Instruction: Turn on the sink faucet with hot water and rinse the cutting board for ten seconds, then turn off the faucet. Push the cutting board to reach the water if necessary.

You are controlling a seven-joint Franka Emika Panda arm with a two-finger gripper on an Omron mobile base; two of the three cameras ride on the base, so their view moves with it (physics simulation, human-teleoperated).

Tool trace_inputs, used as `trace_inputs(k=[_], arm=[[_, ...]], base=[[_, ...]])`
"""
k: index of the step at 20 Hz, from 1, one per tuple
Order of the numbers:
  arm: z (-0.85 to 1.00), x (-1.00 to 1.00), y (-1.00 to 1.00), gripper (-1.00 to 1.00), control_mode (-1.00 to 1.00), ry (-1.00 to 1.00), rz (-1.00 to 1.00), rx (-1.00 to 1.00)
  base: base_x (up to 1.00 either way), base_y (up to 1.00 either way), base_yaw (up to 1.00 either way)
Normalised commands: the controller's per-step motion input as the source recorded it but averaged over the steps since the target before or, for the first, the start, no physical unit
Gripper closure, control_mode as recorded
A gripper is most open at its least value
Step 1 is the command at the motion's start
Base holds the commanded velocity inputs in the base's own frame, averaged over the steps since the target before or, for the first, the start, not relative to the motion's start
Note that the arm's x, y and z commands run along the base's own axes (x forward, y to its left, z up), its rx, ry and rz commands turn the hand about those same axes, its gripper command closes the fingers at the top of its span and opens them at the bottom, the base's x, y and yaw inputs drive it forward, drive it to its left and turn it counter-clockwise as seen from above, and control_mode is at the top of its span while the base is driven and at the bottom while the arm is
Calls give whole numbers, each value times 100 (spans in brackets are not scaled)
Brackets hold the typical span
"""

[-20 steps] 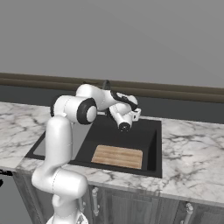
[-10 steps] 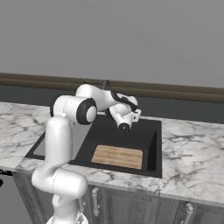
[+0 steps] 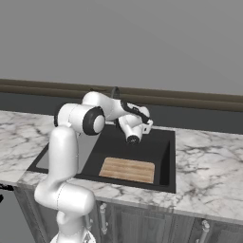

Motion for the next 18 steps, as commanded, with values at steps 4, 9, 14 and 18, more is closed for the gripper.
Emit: trace_inputs(k=[4, 9, 14, 18], arm=[[-3, -30, -35, -100, -100, 0, 0, 1], [-1, -44, -44, -100, -100, 0, 0, 2], [-12, -53, -51, -100, -100, 0, 0, 0], [-17, -53, -71, -100, -100, 0, 1, 1]], base=[[0, 0, 0], [0, 0, 0], [0, 0, 0], [0, 0, 0]])
